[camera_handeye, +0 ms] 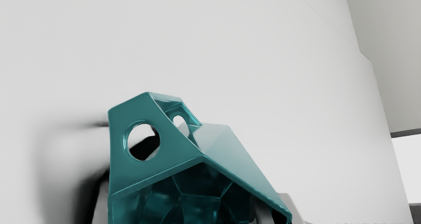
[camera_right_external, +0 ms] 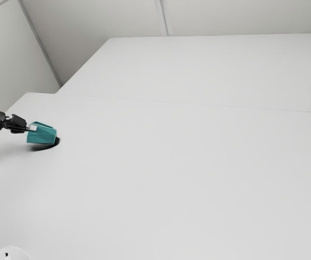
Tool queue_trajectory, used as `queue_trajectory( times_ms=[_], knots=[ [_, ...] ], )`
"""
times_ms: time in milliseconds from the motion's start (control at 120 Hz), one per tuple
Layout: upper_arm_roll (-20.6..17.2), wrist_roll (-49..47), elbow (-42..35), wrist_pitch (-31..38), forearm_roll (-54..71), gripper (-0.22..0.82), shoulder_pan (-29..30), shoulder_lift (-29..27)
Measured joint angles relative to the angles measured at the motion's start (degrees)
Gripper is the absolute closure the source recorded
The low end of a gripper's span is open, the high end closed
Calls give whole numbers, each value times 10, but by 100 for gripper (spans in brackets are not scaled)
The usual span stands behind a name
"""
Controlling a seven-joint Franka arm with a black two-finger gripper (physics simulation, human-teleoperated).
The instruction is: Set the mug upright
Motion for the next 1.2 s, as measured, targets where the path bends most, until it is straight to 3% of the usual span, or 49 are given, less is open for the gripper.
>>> queue_trajectory(
  times_ms=[300,592,758,875,1025,1200],
  knots=[
    [0,-10,-44,-15,-5,78,9,-29],
    [3,-26,-187,-25,44,79,-18,-194],
    [13,-47,-212,-22,142,79,-117,-273],
    [144,-60,-242,-8,172,79,-280,-319],
    [240,-74,-348,70,186,79,-435,-387],
    [266,-98,-448,195,235,79,-524,-443]
  ],
)
